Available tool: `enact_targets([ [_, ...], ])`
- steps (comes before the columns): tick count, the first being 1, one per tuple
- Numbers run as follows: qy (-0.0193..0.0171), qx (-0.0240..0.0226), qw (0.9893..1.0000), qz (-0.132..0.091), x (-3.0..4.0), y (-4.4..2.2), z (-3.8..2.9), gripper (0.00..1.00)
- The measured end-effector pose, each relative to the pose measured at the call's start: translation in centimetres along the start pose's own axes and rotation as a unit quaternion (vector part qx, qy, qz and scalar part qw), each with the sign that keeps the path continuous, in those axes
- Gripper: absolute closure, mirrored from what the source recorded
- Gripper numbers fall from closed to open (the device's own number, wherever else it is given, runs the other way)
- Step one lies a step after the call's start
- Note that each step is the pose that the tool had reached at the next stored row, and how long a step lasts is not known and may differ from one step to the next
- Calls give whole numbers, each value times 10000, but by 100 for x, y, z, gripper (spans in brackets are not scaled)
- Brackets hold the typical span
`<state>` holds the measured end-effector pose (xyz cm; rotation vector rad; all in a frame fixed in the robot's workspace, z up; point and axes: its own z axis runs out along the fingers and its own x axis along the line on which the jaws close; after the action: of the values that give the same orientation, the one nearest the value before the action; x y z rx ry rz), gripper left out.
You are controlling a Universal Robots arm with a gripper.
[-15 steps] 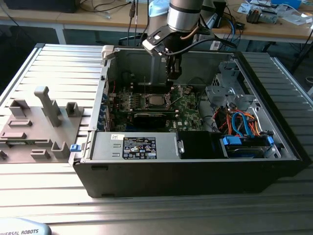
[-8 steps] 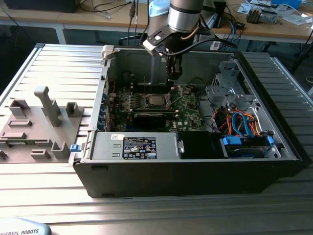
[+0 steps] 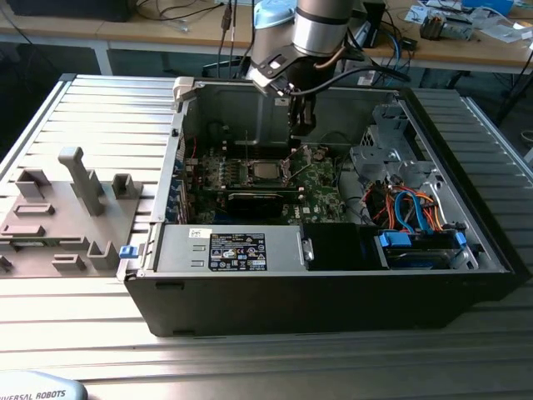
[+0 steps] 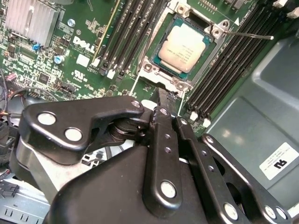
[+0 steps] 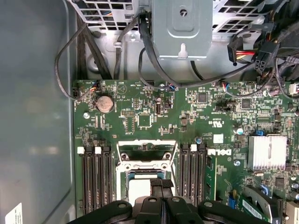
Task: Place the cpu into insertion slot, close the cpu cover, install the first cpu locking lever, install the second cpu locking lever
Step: 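Close the cpu cover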
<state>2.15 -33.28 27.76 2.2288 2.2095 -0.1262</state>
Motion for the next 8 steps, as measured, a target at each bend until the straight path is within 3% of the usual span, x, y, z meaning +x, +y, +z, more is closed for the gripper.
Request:
enact_targets([
  [8,0,0,10000,0,1,31,11,89],
])
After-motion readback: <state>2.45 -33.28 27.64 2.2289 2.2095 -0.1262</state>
